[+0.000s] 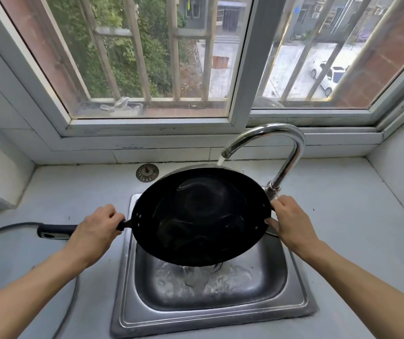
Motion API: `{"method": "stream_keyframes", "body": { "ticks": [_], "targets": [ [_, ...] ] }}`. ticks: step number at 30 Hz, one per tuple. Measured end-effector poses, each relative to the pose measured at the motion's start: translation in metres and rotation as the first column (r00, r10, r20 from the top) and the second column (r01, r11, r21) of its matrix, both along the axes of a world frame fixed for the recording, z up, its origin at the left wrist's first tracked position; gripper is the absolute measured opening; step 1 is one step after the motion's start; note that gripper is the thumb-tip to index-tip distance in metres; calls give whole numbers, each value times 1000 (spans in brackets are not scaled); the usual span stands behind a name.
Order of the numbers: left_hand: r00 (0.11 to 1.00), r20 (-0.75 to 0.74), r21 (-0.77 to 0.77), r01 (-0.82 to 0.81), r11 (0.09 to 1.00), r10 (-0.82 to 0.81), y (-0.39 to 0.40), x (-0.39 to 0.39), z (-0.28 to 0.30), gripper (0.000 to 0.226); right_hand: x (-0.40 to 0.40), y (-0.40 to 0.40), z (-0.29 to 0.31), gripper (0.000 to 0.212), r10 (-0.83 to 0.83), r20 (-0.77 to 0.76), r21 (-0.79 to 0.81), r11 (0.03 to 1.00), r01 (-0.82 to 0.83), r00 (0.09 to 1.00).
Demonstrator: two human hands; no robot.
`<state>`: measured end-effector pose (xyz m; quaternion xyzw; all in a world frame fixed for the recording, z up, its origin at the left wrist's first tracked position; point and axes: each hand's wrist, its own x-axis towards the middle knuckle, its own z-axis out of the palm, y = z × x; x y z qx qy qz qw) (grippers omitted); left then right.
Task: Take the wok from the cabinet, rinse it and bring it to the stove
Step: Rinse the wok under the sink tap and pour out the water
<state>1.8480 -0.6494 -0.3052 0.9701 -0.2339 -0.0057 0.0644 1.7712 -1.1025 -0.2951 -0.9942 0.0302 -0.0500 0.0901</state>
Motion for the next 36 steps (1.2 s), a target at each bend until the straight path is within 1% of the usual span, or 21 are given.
{"method": "stream_keyframes", "body": {
  "ticks": [5,10,15,20,23,32,36],
  "targets": [
    [997,82,8,9,1000,-10,-5,-7,-1,32,-3,-1,-1,33,-15,91,53,999,10,996],
    [991,136,-15,-2,1000,4,-13,-1,7,32,2,-5,-1,29,-56,109,66,997,49,993],
    [991,133,-5,-1,1000,2,-22,4,13,36,3,-7,-9,32,-87,96,97,992,77,992],
    [989,150,-6,-7,1000,7,-33,16,16,34,-5,-13,-16,35,-112,90,86,991,104,990],
    [987,158,5,26,1000,-26,-38,27,17,35,-11,-19,-18,35,-133,87,104,987,123,987],
    [985,146,-36,93,995,-87,-63,53,24,37,-35,-35,-22,30,-224,65,146,966,212,973],
    [982,151,-35,118,992,-111,-74,63,26,35,-48,-40,-27,29,-284,55,204,942,268,957]
  ]
}}
